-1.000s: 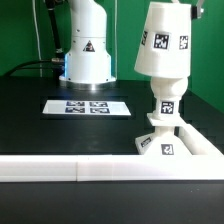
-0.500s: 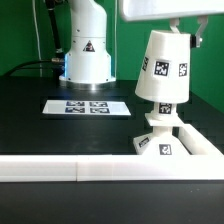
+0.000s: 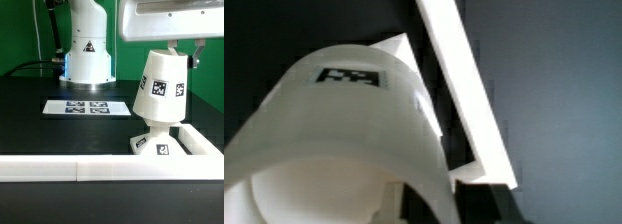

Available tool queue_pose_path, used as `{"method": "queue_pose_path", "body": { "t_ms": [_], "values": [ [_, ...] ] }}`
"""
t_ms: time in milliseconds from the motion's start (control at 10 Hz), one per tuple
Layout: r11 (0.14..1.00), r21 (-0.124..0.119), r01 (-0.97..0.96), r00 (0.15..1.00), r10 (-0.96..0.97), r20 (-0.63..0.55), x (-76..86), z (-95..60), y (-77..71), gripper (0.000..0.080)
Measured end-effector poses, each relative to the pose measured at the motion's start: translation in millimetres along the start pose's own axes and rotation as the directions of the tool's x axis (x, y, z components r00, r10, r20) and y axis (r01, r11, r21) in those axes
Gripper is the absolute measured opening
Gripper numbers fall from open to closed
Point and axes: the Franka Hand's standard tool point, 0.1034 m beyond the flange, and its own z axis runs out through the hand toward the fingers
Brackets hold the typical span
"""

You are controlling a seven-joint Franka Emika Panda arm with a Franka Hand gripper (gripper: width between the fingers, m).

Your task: Assemble lamp

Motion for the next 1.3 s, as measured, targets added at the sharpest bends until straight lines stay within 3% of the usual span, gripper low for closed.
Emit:
{"method": "queue_pose_path", "body": {
  "t_ms": [100, 200, 300, 600, 700, 800, 1000, 1100, 1300],
  "values": [
    [1.000, -0.001, 0.004, 1.000, -0.004, 0.001, 0.6, -0.3, 1.7, 0.0044],
    [1.000, -0.001, 0.002, 1.000, -0.002, 0.002, 2.6, -1.4, 6.0, 0.0151],
    [1.000, -0.001, 0.027, 1.000, -0.027, 0.002, 4.8, -3.3, 10.5, 0.0151],
    [0.999, -0.008, 0.045, 0.999, -0.045, 0.026, 6.3, -13.4, 24.8, 0.0570],
    [0.999, -0.015, 0.051, 0.998, -0.051, 0.041, 4.9, -15.8, 24.7, 0.0570],
    [0.997, -0.032, 0.068, 0.996, -0.066, 0.056, 3.4, -18.7, 24.6, 0.0676],
    [0.995, -0.064, 0.078, 0.993, -0.073, 0.088, -1.0, -22.4, 18.6, 0.0692],
    [0.993, -0.082, 0.081, 0.993, -0.073, 0.090, -5.4, -18.2, 12.6, 0.0699],
    [0.991, -0.096, 0.089, 0.992, -0.079, 0.103, -14.5, -7.0, 2.0, 0.0698]
  ]
}}
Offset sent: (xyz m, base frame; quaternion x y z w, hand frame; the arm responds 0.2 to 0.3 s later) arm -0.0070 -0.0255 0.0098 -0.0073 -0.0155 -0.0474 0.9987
